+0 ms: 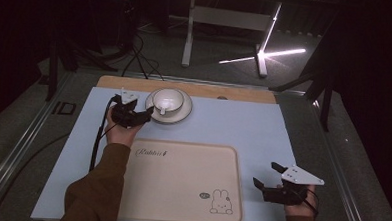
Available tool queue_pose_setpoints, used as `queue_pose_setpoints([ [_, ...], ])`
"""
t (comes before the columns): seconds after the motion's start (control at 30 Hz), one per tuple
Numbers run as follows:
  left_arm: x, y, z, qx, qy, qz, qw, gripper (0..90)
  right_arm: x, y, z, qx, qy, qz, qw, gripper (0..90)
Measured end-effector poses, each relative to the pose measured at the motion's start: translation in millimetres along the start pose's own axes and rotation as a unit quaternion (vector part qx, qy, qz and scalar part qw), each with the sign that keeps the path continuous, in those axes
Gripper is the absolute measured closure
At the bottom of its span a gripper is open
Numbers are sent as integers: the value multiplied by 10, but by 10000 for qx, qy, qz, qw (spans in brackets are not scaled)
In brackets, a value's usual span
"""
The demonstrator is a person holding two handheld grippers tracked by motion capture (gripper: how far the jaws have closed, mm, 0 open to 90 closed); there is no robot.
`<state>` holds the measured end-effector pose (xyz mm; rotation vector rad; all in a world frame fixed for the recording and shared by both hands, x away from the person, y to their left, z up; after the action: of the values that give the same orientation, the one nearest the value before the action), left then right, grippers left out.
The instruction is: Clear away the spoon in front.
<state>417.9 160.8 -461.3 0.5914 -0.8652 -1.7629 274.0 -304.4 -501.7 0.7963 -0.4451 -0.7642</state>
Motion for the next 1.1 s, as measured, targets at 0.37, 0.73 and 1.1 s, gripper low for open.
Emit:
queue_pose_setpoints([
  [0.37, 163, 82, -193, -137, -43, -197, 9997, 393, 1, 0, 7, 0, -6, 0, 10000, 138],
  [0.73, 307, 63, -418, -365, -97, -297, 9988, 418, 8, -1, 13, 0, -14, 0, 10000, 138],
  [1.1, 375, 10, -601, -501, 136, -341, 9981, 433, 2, -9, 20, -24, -26, 36, 10000, 138],
])
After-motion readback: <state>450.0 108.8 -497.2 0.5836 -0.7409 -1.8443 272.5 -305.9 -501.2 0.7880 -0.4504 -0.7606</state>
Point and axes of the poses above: each handheld gripper's, and its own axes: z roughly backward along the jaws, y roughly out of its top, x roughly to its right, the point moved 3 cm from there along -z, roughly forward along the jaws, and after that the axes turned 9 degrees about -x, right-handed, at the moved point
